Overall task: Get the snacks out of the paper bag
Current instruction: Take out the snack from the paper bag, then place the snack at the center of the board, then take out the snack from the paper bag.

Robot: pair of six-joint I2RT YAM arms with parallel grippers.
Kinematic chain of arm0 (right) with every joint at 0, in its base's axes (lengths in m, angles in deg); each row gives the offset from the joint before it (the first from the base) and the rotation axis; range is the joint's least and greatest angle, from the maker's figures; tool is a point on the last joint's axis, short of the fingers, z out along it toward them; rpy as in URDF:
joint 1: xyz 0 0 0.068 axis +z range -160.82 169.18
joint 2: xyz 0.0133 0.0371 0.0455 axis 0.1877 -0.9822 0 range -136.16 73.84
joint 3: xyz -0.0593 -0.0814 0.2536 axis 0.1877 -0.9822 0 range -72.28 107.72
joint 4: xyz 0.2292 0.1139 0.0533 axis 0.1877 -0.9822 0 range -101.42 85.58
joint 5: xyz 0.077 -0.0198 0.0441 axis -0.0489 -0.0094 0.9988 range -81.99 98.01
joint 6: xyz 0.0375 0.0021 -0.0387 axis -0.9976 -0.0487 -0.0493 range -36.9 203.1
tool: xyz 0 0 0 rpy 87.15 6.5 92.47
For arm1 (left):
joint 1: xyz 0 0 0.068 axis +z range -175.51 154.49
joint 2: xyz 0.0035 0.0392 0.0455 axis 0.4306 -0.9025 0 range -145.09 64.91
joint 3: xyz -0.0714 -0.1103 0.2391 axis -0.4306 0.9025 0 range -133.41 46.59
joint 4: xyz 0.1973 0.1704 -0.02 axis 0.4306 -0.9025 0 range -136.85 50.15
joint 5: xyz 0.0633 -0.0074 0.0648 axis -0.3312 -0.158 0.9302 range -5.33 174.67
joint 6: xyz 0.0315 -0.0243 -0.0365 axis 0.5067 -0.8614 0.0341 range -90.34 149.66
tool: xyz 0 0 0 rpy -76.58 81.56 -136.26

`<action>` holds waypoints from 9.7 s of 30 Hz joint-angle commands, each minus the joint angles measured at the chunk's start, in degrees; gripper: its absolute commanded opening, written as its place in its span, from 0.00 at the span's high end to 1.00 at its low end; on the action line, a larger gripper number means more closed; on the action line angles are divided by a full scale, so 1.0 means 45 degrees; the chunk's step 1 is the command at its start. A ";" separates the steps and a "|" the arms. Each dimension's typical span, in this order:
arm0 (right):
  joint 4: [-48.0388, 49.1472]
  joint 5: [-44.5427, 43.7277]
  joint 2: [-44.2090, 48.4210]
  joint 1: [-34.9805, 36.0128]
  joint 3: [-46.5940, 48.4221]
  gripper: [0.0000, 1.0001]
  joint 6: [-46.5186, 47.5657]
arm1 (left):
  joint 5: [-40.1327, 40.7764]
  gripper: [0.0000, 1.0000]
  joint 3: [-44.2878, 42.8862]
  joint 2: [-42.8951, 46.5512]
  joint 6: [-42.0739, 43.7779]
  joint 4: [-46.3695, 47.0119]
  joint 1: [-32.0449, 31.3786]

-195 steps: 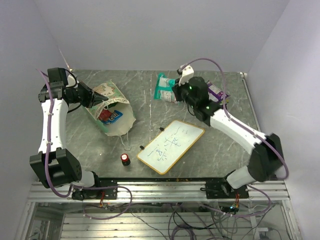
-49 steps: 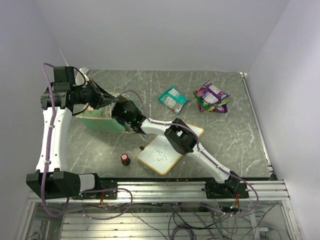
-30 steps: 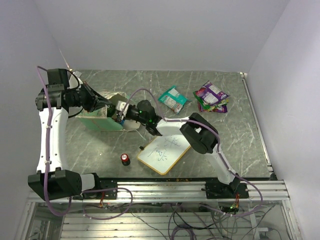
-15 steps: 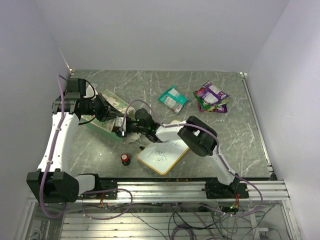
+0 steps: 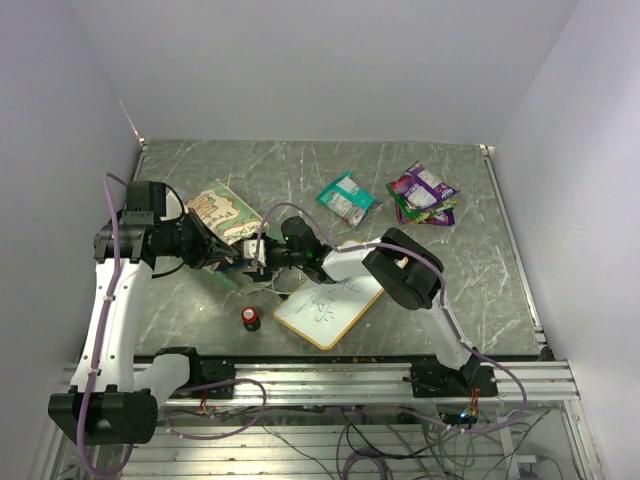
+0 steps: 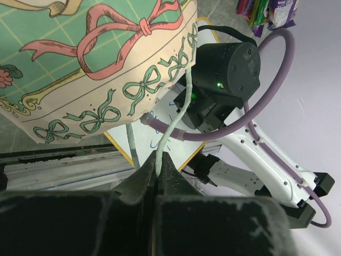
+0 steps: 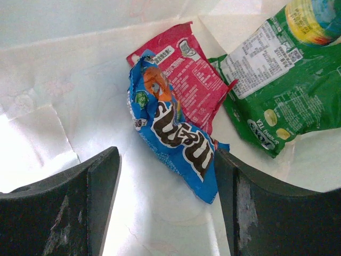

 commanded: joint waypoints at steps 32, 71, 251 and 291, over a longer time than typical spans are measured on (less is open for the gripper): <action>0.1031 -0.1909 0.0185 0.0725 -0.0083 0.96 0.0058 | -0.0534 0.93 -0.2434 -0.2964 0.1596 0.0515 0.0126; -0.4289 -0.2626 1.2424 0.0333 -0.3429 1.00 -0.2738 | -0.1030 0.93 -0.3180 -0.3818 0.0869 0.2470 0.0321; 0.1076 -0.0967 0.1307 0.0731 -0.2841 0.15 0.0270 | 0.6766 0.93 -0.2798 -0.0145 -0.2118 0.5072 -0.6071; 0.0684 -0.4497 0.1040 0.0517 -0.0528 1.00 -0.1413 | 0.8188 0.93 -0.2669 0.0002 -0.1802 0.1180 -0.5762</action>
